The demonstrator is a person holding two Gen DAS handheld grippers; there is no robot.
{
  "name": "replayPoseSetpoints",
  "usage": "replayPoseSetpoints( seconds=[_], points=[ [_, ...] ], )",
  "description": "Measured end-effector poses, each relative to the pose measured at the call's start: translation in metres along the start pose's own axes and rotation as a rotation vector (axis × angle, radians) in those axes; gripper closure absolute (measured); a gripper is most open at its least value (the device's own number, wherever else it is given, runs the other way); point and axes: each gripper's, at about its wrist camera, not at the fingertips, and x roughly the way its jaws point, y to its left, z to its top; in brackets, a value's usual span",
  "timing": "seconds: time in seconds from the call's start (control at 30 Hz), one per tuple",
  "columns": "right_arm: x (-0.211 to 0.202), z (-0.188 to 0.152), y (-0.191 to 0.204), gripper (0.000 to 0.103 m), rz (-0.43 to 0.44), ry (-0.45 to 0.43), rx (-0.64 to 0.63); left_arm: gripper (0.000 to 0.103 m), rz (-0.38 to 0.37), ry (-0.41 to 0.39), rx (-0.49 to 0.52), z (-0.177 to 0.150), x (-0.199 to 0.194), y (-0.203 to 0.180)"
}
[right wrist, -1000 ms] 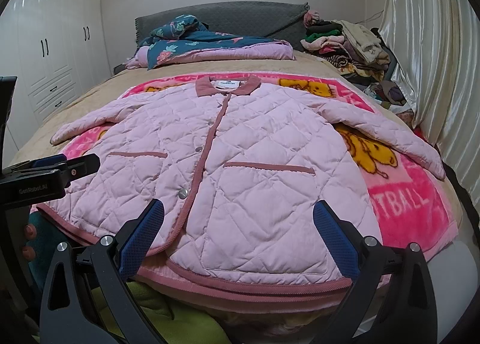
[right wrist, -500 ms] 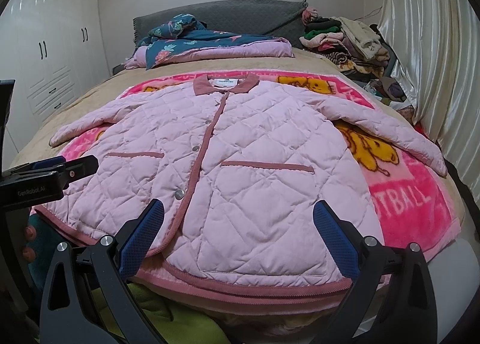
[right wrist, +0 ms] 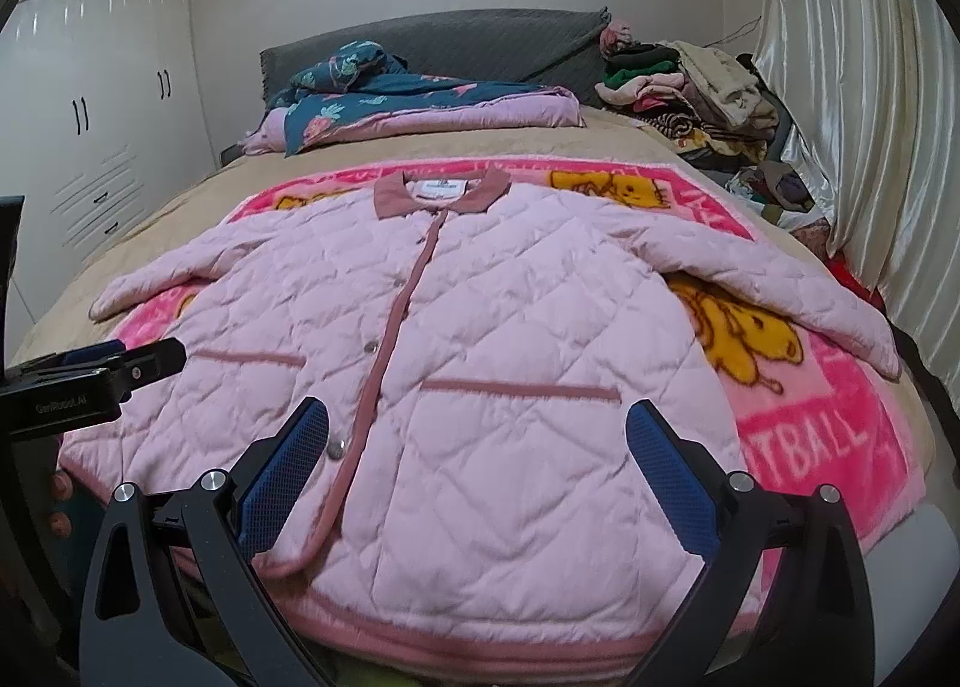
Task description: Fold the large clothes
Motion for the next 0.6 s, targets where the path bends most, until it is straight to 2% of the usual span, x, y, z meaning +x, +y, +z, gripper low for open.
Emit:
replayPoseSetpoints(
  seconds=[0.6],
  points=[
    [0.041, 0.047, -0.009, 0.004, -0.001, -0.038, 0.033, 0.009, -0.009, -0.001, -0.042, 0.039, 0.022, 0.005]
  ],
)
